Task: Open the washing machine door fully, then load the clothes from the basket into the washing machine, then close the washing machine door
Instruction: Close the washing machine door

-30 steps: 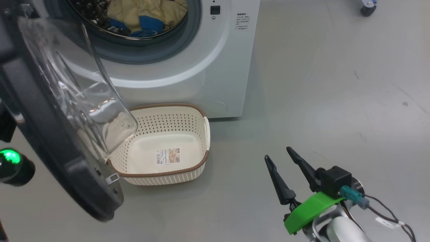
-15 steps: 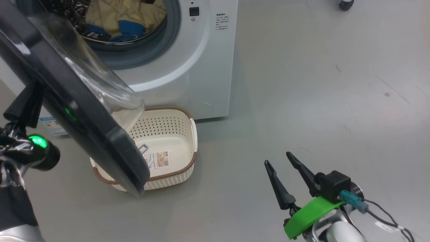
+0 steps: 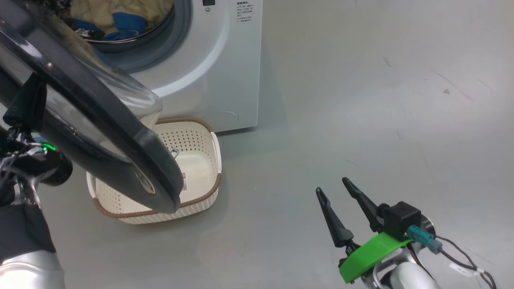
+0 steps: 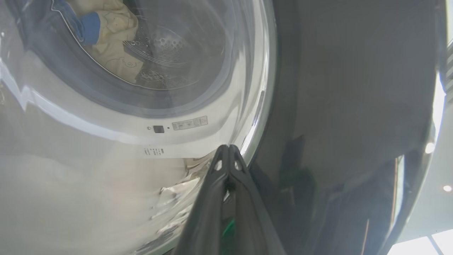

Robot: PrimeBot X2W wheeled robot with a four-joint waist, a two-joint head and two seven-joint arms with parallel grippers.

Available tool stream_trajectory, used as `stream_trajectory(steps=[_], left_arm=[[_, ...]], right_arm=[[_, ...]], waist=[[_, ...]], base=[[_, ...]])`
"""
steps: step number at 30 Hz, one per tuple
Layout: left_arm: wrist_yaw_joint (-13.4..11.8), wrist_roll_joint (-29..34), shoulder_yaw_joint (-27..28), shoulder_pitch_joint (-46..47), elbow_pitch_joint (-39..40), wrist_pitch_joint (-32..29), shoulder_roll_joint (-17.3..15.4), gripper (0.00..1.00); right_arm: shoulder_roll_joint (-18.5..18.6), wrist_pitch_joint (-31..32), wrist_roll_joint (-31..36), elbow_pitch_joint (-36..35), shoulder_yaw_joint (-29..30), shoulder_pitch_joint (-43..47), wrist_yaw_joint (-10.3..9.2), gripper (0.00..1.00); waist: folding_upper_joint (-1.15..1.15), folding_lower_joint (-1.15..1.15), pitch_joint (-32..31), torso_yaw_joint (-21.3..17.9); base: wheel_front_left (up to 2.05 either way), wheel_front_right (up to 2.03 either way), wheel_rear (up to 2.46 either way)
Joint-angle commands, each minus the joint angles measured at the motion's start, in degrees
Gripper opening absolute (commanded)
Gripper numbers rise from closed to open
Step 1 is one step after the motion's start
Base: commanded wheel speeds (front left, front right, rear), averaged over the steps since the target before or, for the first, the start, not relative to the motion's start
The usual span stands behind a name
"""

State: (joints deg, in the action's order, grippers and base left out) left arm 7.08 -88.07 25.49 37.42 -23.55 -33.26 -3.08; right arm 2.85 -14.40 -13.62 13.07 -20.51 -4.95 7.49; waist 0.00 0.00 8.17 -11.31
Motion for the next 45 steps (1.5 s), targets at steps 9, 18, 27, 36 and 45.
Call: stream_trajectory(steps=[9, 18, 27, 36, 45], left_arm=[[0.4, 0.8, -1.2, 4.4, 2.6, 5.2, -0.4, 0.0], [0.4, 3.4, -2.9, 5.3, 2.7, 13.3, -0.2, 0.0], [0.4, 2.7, -4.6, 5.3, 1.3, 15.1, -0.7, 0.0], [0.4, 2.5, -5.6, 5.2, 1.0, 16.4, -2.1, 0.0], [0.4, 4.7, -8.2, 1.5, 4.1, 19.5, -4.9, 0.0]], right_arm=[[0.0, -0.6, -0.6, -2.5, -1.1, -2.0, 0.0, 1.0], [0.0, -0.6, -0.8, -2.8, -1.6, -2.7, 0.0, 1.0], [0.0, -0.6, -1.0, -3.1, -1.4, -3.0, 0.0, 1.0], [0.0, -0.6, -0.9, -3.4, -1.0, -3.2, 0.0, 1.0], [0.0, -0.6, -0.9, -2.9, 0.1, -2.4, 0.0, 1.0]], waist=[[0.0, 0.0, 1.6, -0.9], [0.0, 0.0, 3.2, -1.8], [0.0, 0.0, 4.4, -2.1], [0.0, 0.0, 4.8, -1.8], [0.0, 0.0, 1.9, 0.4]], base=[[0.0, 0.0, 0.0], [0.0, 0.0, 0.0], [0.0, 0.0, 0.0], [0.0, 0.0, 0.0], [0.0, 0.0, 0.0]])
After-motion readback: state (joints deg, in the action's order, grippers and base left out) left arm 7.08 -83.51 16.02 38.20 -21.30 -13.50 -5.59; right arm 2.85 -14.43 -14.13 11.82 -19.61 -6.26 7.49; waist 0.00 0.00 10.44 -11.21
